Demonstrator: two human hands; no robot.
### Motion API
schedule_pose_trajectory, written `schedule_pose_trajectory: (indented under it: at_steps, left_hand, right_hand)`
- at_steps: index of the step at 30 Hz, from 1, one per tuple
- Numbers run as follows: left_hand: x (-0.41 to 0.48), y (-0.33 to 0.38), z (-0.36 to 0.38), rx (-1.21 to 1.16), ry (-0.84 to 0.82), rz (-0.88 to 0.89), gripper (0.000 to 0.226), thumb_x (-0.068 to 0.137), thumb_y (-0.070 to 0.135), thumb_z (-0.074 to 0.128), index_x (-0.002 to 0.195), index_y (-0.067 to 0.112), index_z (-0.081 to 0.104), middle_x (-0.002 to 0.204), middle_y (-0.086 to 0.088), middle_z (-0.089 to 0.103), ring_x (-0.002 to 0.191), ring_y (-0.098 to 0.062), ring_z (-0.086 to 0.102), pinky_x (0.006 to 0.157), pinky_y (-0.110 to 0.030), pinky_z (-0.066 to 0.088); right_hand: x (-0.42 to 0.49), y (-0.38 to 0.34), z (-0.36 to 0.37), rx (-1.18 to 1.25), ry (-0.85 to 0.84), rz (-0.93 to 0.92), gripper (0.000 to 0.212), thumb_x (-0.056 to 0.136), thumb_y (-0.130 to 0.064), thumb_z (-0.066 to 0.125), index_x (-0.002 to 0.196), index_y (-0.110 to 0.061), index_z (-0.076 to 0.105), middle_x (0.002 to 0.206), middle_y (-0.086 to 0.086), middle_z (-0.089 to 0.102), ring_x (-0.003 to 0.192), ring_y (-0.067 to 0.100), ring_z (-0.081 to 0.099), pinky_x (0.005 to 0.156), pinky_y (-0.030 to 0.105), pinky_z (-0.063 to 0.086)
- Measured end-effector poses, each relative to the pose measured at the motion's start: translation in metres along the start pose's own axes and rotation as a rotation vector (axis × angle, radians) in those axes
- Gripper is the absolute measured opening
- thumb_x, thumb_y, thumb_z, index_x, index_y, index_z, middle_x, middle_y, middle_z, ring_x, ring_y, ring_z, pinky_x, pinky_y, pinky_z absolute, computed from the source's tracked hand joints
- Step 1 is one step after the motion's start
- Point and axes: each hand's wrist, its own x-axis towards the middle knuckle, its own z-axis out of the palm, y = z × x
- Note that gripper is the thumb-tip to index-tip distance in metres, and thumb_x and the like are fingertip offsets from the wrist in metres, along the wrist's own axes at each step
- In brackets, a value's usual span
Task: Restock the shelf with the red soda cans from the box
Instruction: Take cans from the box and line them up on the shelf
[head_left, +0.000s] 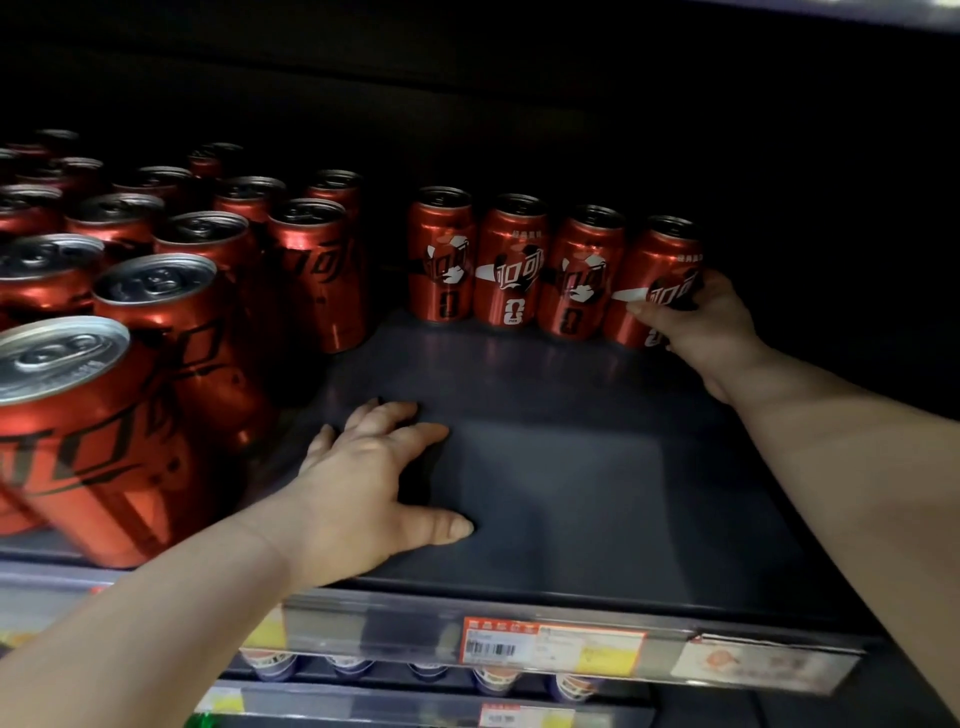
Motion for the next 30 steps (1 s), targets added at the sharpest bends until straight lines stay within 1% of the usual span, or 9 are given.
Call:
schedule_pose_trajectory:
  at_steps: [5,7,9,15,17,19,20,25,30]
  left_hand:
    - [-0.001,0.003,-0.003,-0.021,-0.018,-0.009,0.100,0.051,0.065,0.050,0.144,0.037,0.025,0.155,0.011,0.008,0.144,-0.009,-0.001,0.117,-0.039,-0.003]
    - [-0.001,0.003,-0.002,-0.025,-0.020,-0.011,0.094,0.061,0.067,0.060,0.144,0.036,0.027,0.155,0.011,0.010,0.145,-0.010,0.000,0.118,-0.039,-0.003]
    - [0.000,0.002,-0.001,-0.022,0.007,-0.008,0.083,0.073,0.055,0.069,0.144,0.035,0.028,0.155,0.009,0.012,0.144,-0.010,0.002,0.118,-0.039,-0.003]
    - [-0.003,0.005,-0.005,-0.033,-0.005,-0.022,0.076,0.078,0.044,0.069,0.143,0.028,0.034,0.156,0.003,0.017,0.145,-0.016,0.009,0.117,-0.036,0.004]
    - [-0.010,0.011,-0.010,-0.081,0.036,-0.030,0.065,0.082,0.039,0.067,0.139,0.021,0.042,0.149,-0.001,0.034,0.138,-0.016,0.029,0.107,-0.022,0.023]
    - [-0.025,0.021,-0.016,-0.152,0.103,-0.067,0.055,0.084,0.035,0.066,0.133,0.016,0.050,0.136,-0.003,0.048,0.123,-0.016,0.047,0.089,-0.014,0.032]
    - [-0.033,0.026,-0.019,-0.171,0.128,-0.079,0.055,0.084,0.036,0.066,0.132,0.015,0.051,0.134,-0.004,0.050,0.120,-0.016,0.050,0.087,-0.014,0.033]
    - [-0.103,0.041,-0.030,-0.191,0.212,-0.135,0.058,0.082,0.037,0.067,0.133,0.014,0.050,0.137,-0.007,0.048,0.125,-0.022,0.049,0.102,-0.025,0.035]
    - [-0.192,0.036,-0.038,-0.095,0.249,-0.198,0.058,0.085,0.041,0.062,0.135,0.018,0.046,0.135,-0.003,0.047,0.119,-0.021,0.051,0.099,-0.029,0.040]
  right_hand:
    - [-0.009,-0.002,-0.003,-0.033,0.085,-0.019,0.081,0.078,-0.017,0.074,0.144,-0.013,0.028,0.143,0.006,0.044,0.130,0.021,0.043,0.095,0.025,0.036]
    - [-0.015,-0.003,-0.004,-0.068,0.107,-0.034,0.084,0.077,-0.018,0.075,0.145,-0.013,0.026,0.145,0.007,0.042,0.133,0.021,0.041,0.103,0.028,0.035]
    - [-0.023,-0.003,-0.002,-0.110,0.109,-0.046,0.086,0.075,-0.019,0.078,0.145,-0.014,0.028,0.144,0.007,0.042,0.133,0.022,0.041,0.107,0.032,0.035]
    - [-0.071,-0.017,-0.003,-0.229,0.055,-0.046,0.080,0.076,-0.025,0.076,0.143,-0.019,0.033,0.144,0.010,0.037,0.128,0.026,0.044,0.103,0.032,0.037]
    - [-0.097,-0.027,-0.004,-0.245,0.046,-0.044,0.078,0.077,-0.024,0.075,0.143,-0.017,0.034,0.143,0.013,0.038,0.128,0.028,0.044,0.102,0.030,0.037]
    - [-0.129,-0.038,-0.007,-0.263,0.024,-0.070,0.079,0.075,-0.027,0.077,0.142,-0.015,0.037,0.140,0.015,0.042,0.126,0.029,0.045,0.101,0.032,0.039]
    - [-0.145,-0.045,-0.010,-0.280,-0.003,-0.083,0.079,0.075,-0.028,0.077,0.142,-0.015,0.036,0.140,0.014,0.042,0.127,0.029,0.045,0.102,0.033,0.039]
    - [-0.226,-0.080,-0.033,-0.438,-0.256,-0.113,0.076,0.080,-0.036,0.070,0.144,-0.022,0.031,0.148,0.003,0.030,0.135,0.022,0.035,0.110,0.040,0.034]
    - [-0.302,-0.109,-0.053,-0.686,-0.513,-0.231,0.073,0.084,-0.039,0.065,0.145,-0.026,0.027,0.150,-0.003,0.030,0.139,0.020,0.028,0.112,0.042,0.029]
